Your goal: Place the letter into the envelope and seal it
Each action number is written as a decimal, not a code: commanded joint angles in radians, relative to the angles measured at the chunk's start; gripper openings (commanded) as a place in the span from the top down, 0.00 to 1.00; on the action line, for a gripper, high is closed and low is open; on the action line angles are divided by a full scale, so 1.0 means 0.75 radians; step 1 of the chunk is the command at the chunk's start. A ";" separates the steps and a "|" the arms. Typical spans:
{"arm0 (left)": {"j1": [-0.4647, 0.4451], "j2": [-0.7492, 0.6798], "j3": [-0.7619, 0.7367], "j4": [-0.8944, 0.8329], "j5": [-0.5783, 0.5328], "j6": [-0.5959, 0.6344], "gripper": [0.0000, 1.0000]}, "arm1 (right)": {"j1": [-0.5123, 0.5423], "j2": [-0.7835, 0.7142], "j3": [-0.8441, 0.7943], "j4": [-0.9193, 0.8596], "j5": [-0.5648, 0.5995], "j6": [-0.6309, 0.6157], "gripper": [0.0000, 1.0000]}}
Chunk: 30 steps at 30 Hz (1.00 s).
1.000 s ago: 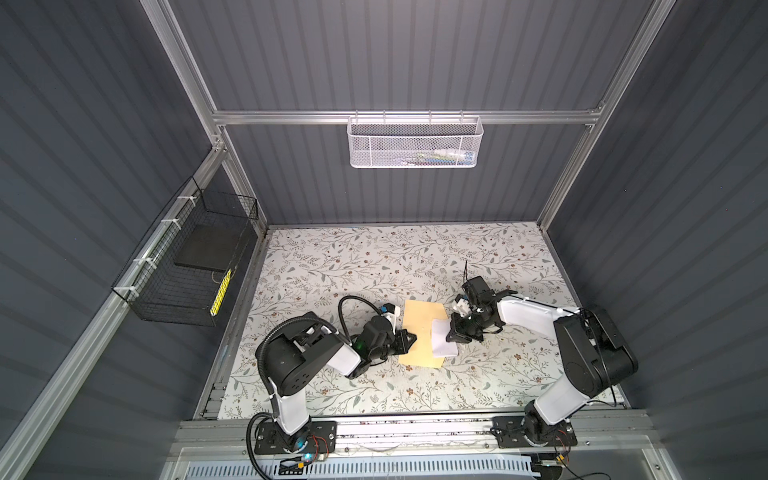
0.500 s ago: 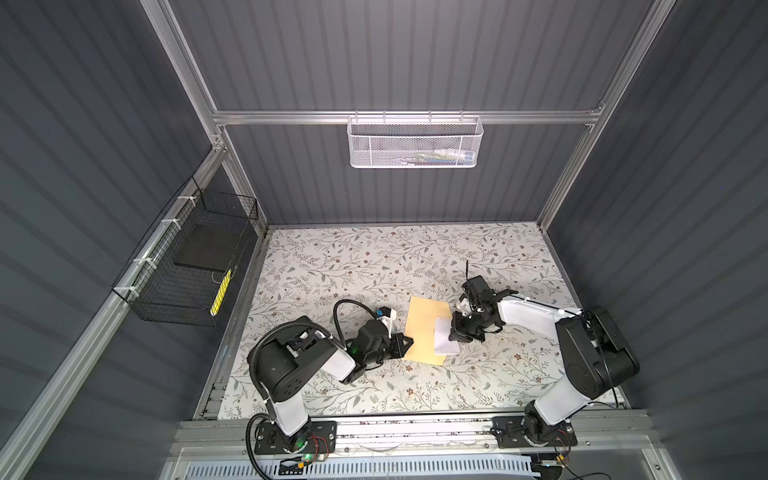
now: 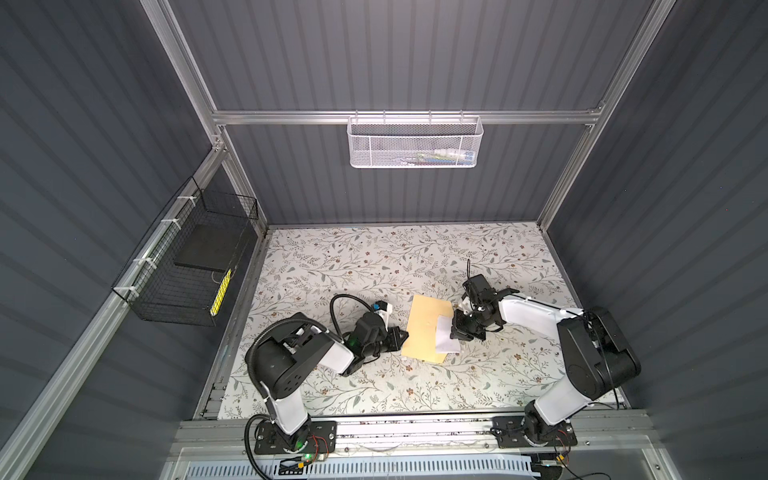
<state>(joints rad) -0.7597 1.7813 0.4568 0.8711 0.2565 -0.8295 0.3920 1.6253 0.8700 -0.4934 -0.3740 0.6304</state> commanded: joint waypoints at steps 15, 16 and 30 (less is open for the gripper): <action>-0.072 0.200 -0.092 0.329 0.087 -0.091 0.98 | -0.091 -0.032 -0.049 0.210 -0.004 0.192 1.00; -0.075 0.204 -0.085 0.325 0.087 -0.087 0.98 | -0.090 -0.030 -0.049 0.217 -0.003 0.187 1.00; -0.066 -0.234 0.412 -0.842 -0.135 0.382 0.48 | -0.093 -0.052 -0.027 -0.050 0.091 -0.126 1.00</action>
<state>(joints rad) -0.8101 1.6230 0.6605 0.5472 0.2115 -0.7048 0.3248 1.6028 0.8455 -0.4511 -0.3531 0.6079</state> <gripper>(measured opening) 0.506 0.049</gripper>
